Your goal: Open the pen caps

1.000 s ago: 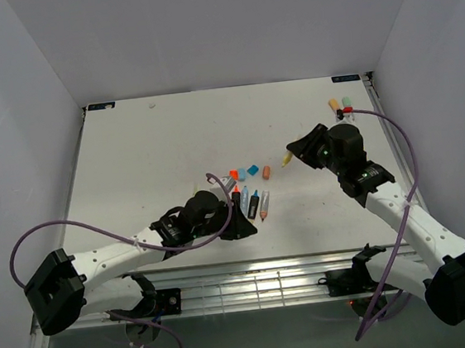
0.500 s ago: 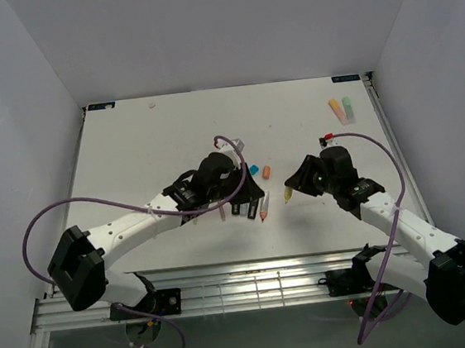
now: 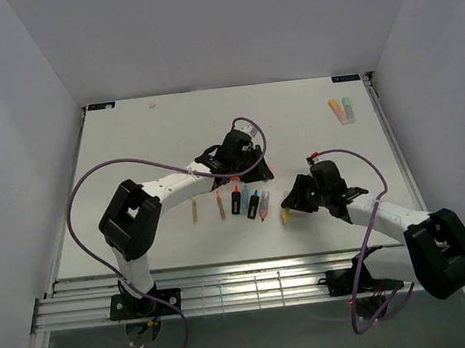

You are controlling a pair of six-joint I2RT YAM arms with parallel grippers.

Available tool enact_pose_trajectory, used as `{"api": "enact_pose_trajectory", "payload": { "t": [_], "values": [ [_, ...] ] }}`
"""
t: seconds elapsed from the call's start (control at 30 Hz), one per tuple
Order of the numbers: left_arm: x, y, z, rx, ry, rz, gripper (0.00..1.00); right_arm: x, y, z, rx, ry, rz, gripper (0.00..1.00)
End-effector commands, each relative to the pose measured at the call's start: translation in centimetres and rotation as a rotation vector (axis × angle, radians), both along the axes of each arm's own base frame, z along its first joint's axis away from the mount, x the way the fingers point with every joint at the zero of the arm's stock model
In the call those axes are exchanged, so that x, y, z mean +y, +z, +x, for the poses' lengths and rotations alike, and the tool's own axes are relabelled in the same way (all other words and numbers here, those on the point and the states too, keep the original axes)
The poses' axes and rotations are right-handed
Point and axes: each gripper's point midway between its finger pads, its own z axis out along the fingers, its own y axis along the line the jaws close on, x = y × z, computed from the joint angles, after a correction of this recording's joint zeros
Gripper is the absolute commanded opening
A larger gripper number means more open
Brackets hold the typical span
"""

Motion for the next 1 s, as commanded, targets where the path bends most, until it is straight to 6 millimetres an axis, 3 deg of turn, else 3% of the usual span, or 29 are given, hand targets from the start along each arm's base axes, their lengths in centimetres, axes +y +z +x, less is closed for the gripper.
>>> {"api": "enact_pose_trajectory", "payload": {
  "t": [0.0,0.3,0.53,0.77,0.97],
  "values": [
    [-2.3,2.1,1.5,-0.036,-0.015,-0.070,0.00,1.5,0.7,1.3,-0.066,0.042,0.042,0.08],
    [-4.3,0.2,2.8,-0.003,-0.042,-0.053,0.00,3.1,-0.7,1.8,-0.038,0.065,0.048,0.10],
    [-4.7,-2.2,3.3,0.034,-0.021,-0.030,0.04,3.3,-1.1,1.8,-0.032,0.059,0.044,0.27],
    [-5.2,-3.5,4.0,0.039,-0.028,-0.013,0.08,2.5,-0.4,1.9,-0.053,0.030,0.012,0.60],
    [-5.7,-4.6,4.5,0.049,-0.029,0.005,0.09,0.7,1.6,2.0,-0.108,-0.011,-0.057,0.69]
  ]
}}
